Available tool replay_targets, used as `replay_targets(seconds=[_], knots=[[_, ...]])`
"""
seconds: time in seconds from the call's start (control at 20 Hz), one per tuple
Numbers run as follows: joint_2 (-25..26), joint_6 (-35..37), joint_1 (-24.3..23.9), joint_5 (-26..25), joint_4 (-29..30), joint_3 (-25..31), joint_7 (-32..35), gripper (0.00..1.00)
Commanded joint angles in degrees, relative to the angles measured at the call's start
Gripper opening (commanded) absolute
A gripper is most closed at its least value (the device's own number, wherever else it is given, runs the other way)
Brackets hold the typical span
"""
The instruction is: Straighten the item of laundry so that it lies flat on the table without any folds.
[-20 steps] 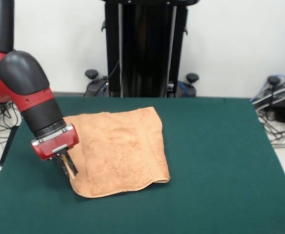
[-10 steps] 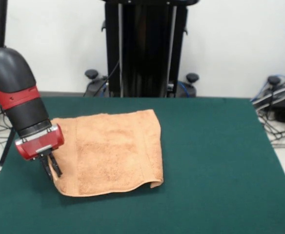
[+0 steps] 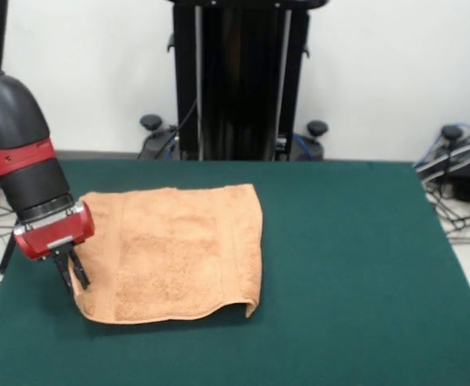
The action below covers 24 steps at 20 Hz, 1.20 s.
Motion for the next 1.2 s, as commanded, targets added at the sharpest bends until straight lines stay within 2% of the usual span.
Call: replay_targets(seconds=[0.05, 0.3, 0.7, 1.2], knots=[[0.54, -2.65, -0.34, -2.11, -2.08, -3.30, -3.40, 0.00], [-0.72, -4.50, -0.41, -3.28, -0.91, -4.29, -1.38, 0.00], [0.31, -4.09, -1.03, -3.38, -2.16, -2.82, -4.47, 0.00], [-2.19, -2.66, -0.31, -3.53, -3.16, -1.78, -6.03, 0.00]])
